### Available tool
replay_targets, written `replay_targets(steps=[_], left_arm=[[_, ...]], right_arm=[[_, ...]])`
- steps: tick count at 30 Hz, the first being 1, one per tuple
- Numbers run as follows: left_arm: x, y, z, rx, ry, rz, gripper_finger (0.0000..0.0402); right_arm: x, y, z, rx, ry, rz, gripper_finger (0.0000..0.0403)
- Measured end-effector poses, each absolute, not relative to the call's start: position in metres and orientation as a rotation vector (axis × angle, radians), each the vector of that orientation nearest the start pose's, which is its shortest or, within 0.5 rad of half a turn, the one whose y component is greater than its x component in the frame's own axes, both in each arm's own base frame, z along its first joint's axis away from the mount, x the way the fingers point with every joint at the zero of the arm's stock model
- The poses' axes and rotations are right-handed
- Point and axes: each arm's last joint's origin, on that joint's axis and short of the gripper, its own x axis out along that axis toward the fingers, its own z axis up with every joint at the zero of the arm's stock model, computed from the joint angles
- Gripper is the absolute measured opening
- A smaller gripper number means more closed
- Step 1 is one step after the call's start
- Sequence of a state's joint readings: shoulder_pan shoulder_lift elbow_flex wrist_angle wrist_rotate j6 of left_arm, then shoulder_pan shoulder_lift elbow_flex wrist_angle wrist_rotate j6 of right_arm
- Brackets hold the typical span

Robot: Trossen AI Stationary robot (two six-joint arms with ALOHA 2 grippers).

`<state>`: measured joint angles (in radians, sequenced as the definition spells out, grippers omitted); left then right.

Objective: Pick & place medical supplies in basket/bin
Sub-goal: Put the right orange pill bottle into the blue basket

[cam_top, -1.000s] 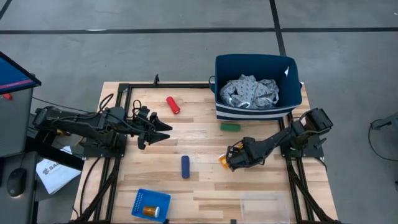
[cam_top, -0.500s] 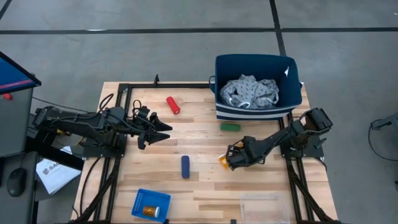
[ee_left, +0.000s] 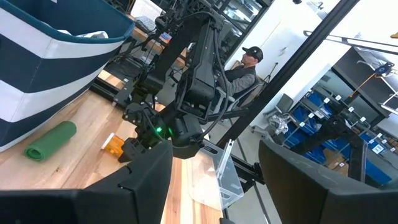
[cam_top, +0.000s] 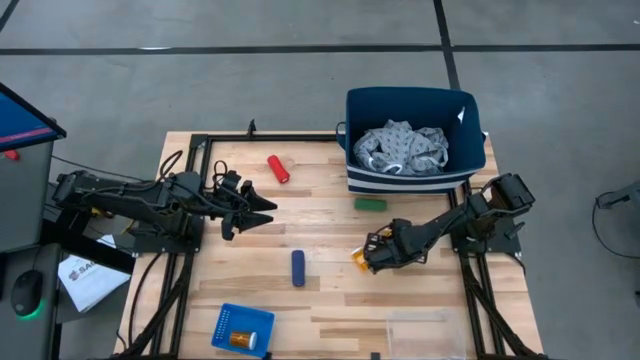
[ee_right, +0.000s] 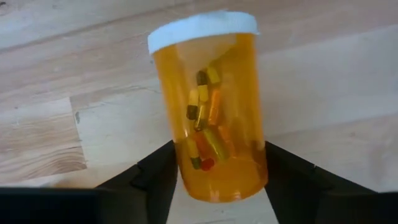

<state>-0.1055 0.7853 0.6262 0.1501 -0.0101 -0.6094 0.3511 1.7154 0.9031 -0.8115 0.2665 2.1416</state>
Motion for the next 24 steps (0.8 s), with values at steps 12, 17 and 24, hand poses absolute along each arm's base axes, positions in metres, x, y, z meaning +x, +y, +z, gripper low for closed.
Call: replay_targets(steps=[12,17,24], left_arm=[[0.180,-0.019,0.310,-0.606,0.042,-0.101,0.0232],[0.180,-0.020,0.308,-0.605,0.069,-0.127,0.0232],[0.178,-0.020,0.309,-0.575,0.067,-0.145,0.0232]], right_arm=[[0.268,0.105,0.155,1.136,0.874,-1.227,0.0195],[0.289,0.131,0.195,1.037,0.907,-0.948,0.0180],[0.313,0.161,0.255,0.907,0.815,-0.624,0.0174]])
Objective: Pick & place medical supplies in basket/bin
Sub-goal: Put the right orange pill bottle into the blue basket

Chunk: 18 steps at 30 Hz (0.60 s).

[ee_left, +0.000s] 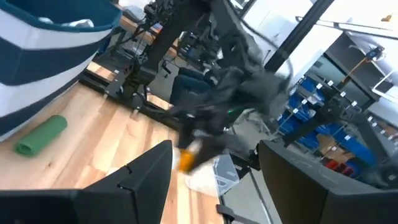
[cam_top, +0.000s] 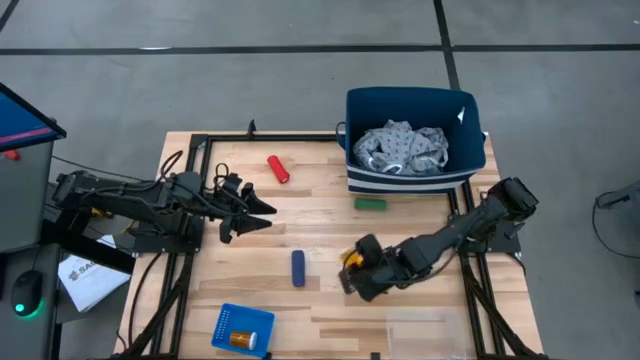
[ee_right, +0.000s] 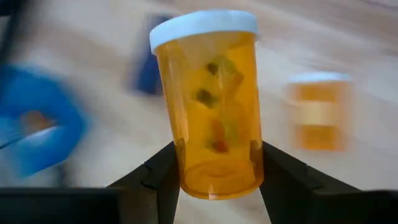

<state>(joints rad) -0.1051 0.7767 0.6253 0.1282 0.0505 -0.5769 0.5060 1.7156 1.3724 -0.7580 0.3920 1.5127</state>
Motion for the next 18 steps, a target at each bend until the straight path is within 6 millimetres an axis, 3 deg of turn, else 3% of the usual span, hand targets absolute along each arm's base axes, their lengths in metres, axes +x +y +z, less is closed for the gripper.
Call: replay_targets(steps=[5,10,13,18], left_arm=[[0.175,-0.013,0.311,-0.500,0.026,-0.075,0.0232],[0.174,-0.002,0.314,-0.470,-0.011,-0.019,0.0232],[0.174,0.001,0.314,-0.460,-0.012,-0.004,0.0232],[0.174,0.001,0.314,-0.442,-0.017,-0.015,0.0232]], right_arm=[[0.326,0.163,0.277,0.838,0.761,-0.467,0.0194],[0.343,0.163,0.287,0.832,0.706,-0.296,0.0173],[0.359,0.166,0.287,0.871,0.645,-0.196,0.0168],[0.387,0.183,0.270,0.882,0.659,-0.079,0.0188]])
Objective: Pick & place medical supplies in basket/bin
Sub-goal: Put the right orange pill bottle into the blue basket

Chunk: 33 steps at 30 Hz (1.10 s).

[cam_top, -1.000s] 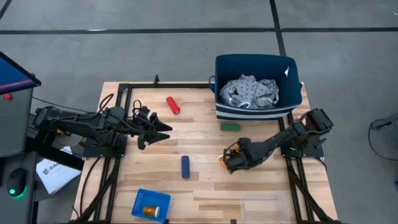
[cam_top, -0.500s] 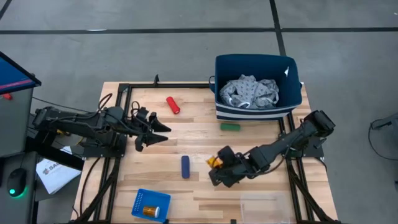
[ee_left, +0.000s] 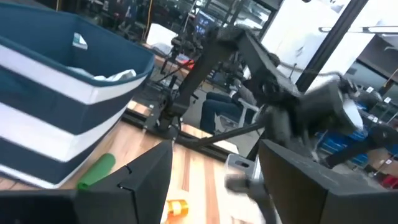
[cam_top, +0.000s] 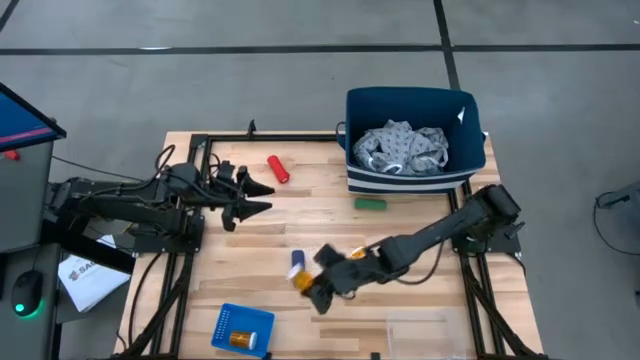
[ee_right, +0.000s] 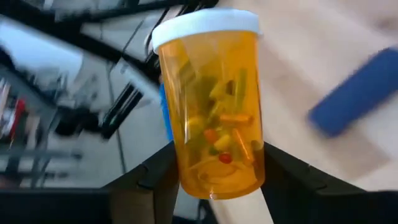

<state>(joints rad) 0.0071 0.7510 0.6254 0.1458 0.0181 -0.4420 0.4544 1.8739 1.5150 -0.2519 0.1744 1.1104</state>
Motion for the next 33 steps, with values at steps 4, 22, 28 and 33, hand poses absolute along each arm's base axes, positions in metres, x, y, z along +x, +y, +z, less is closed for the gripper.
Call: replay_targets(steps=[4,22,28,33], left_arm=[[0.176,0.001,0.315,-0.443,-0.024,-0.017,0.0232],[0.176,0.000,0.315,-0.459,-0.025,-0.017,0.0232],[0.176,0.000,0.314,-0.448,-0.019,-0.015,0.0232],[0.176,0.000,0.314,-0.447,-0.017,-0.015,0.0232]], right_arm=[[0.417,0.206,0.262,0.827,0.715,0.055,0.0189],[0.494,0.257,0.230,0.743,0.689,0.276,0.0181],[0.514,0.265,0.210,0.758,0.695,0.283,0.0183],[0.520,0.256,0.194,0.775,0.715,0.245,0.0183]])
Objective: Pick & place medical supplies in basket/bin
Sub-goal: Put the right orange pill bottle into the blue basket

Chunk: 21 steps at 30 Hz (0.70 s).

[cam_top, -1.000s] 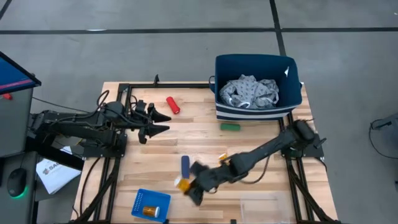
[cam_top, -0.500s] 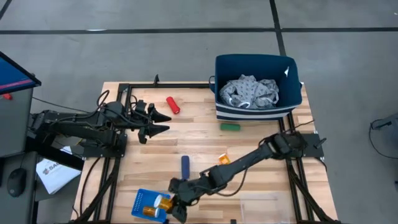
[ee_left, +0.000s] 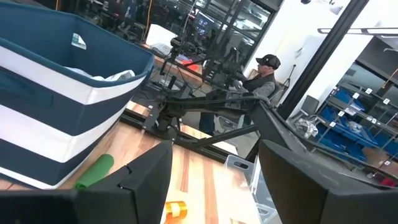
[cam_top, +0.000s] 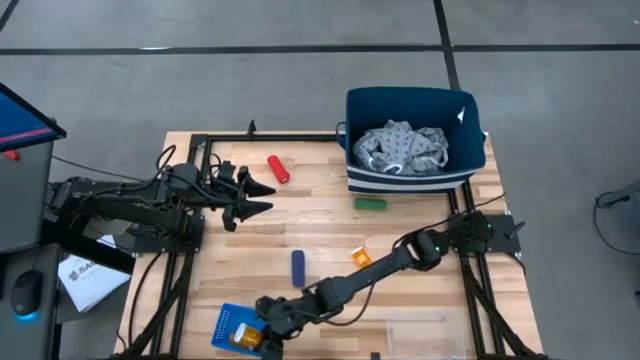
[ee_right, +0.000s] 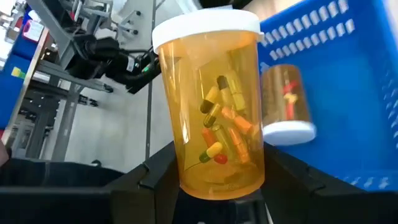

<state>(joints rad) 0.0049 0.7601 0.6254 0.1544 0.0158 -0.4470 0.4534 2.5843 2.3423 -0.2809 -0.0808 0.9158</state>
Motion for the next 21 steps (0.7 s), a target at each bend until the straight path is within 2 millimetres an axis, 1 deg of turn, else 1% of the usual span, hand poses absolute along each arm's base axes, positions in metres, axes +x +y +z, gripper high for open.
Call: replay_targets(steps=[8,14,21], left_arm=[[0.176,0.000,0.314,-0.445,-0.021,-0.016,0.0232],[0.176,0.000,0.314,-0.442,-0.020,-0.016,0.0232],[0.176,0.000,0.314,-0.426,-0.020,-0.015,0.0232]], right_arm=[[0.527,0.244,0.186,0.770,0.719,0.218,0.0188],[0.526,0.242,0.177,0.753,0.786,0.205,0.0189],[0.525,0.243,0.176,0.741,0.797,0.208,0.0197]])
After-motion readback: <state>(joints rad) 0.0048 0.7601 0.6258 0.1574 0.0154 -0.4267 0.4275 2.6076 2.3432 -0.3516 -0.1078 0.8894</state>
